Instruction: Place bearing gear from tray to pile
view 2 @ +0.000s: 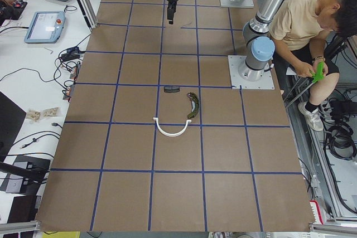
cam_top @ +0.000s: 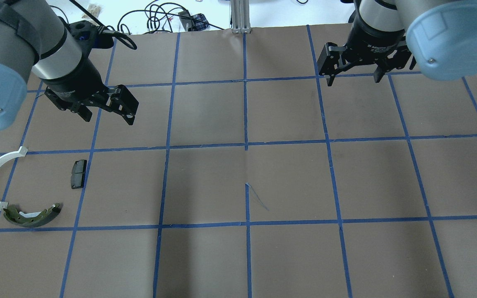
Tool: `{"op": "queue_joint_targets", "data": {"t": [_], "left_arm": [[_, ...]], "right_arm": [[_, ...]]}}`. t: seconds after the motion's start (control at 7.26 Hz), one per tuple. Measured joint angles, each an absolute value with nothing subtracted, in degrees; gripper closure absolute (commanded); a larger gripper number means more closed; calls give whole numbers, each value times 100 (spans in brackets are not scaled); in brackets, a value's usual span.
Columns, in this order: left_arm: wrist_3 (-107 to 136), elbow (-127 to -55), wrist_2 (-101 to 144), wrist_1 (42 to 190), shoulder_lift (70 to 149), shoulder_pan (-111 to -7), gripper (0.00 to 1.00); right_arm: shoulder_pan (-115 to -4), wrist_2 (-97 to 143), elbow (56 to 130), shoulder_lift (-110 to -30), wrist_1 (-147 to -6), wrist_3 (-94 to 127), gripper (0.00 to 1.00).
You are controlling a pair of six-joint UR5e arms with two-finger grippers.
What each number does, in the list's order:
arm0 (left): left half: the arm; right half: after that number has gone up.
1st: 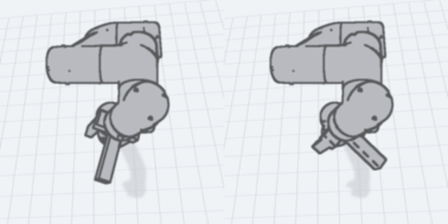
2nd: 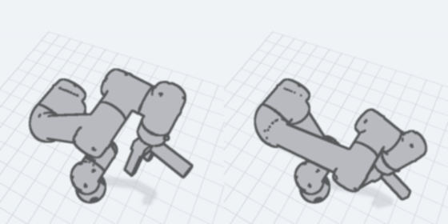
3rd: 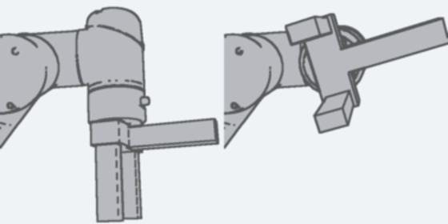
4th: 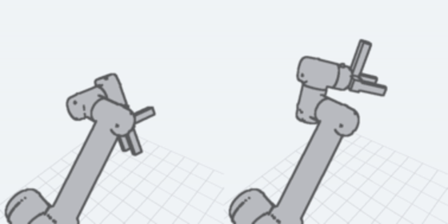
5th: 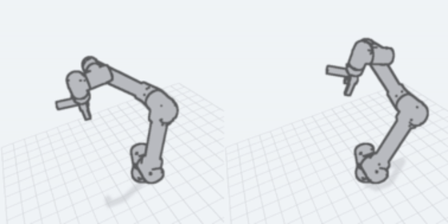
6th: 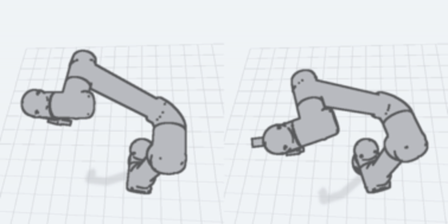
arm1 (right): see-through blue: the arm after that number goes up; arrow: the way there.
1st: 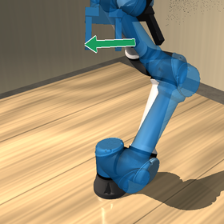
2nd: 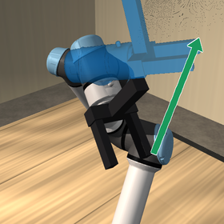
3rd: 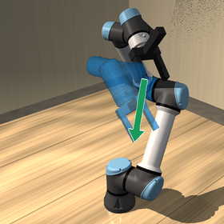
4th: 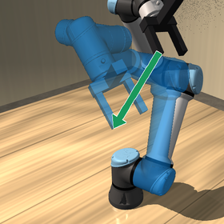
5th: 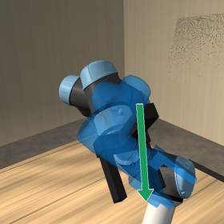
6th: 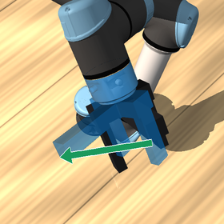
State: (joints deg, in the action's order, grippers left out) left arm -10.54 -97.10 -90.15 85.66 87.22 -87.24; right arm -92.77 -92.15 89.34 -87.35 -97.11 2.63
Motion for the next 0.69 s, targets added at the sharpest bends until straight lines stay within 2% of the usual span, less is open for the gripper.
{"op": "queue_joint_targets", "data": {"t": [0.41,0.69], "left_arm": [[-1072,-9789,-9042,8529,8781,-8710,0],[-1074,-9871,-9047,8484,8791,-8703,0]], "right_arm": [[-9120,-9218,8982,-8683,-9682,135,0],[-8411,-9255,9007,-8591,-9667,-865,0]]}}
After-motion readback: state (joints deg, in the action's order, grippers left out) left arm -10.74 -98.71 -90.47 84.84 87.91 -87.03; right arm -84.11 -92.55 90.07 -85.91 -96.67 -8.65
